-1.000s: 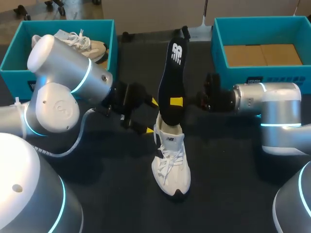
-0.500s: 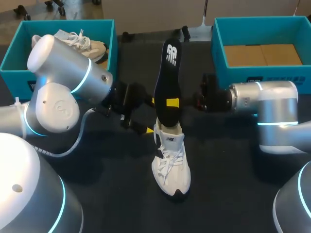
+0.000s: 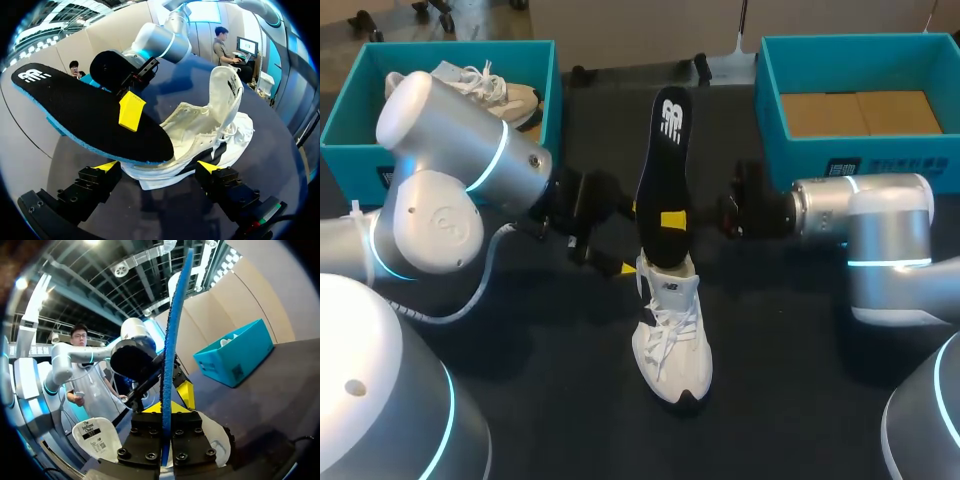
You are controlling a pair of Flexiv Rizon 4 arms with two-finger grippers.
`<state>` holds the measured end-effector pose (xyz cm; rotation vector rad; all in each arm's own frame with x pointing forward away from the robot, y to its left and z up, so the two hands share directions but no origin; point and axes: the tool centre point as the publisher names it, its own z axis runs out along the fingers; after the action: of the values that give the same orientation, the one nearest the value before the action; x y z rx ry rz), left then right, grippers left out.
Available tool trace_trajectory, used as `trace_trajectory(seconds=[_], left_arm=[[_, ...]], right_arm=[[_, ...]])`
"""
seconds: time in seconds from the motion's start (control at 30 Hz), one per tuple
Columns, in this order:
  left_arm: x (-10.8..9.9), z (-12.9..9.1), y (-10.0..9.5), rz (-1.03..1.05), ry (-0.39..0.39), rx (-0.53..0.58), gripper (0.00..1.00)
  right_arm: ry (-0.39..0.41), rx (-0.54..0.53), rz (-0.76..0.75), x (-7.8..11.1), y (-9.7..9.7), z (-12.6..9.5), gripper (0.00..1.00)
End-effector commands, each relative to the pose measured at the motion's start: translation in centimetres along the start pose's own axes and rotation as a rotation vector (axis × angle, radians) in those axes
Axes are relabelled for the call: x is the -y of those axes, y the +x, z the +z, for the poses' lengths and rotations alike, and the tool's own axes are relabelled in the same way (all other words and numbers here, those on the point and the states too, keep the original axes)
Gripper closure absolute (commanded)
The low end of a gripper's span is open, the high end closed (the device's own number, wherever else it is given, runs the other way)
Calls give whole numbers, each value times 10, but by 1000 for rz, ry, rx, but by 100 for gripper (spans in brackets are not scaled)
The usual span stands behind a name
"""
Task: Take the shoe out of the shoebox, open the shoe tongue, remove and reinsert the insole, then place the shoe into the shoebox
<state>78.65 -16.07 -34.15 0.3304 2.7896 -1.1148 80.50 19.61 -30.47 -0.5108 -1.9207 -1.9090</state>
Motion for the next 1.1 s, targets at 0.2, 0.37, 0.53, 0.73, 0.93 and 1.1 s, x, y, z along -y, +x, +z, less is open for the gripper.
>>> trace_trajectory(seconds=[0.2, 0.37, 0.53, 0.73, 0.93, 1.1], left_arm=[[0, 1, 1, 0, -2, 2, 0], [0, 1, 1, 0, -2, 2, 0], [0, 1, 1, 0, -2, 2, 0], [0, 1, 1, 0, -2, 2, 0], [0, 1, 1, 0, -2, 2, 0], [0, 1, 1, 0, -2, 2, 0]], right_arm=[[35, 8, 8, 12, 3, 2, 100], [37, 9, 25, 23, 3, 3, 100], [43, 12, 38, 30, 5, 3, 100], [62, 27, 66, 41, 5, 2, 100], [77, 34, 87, 51, 8, -1, 100], [91, 39, 109, 59, 12, -1, 100]])
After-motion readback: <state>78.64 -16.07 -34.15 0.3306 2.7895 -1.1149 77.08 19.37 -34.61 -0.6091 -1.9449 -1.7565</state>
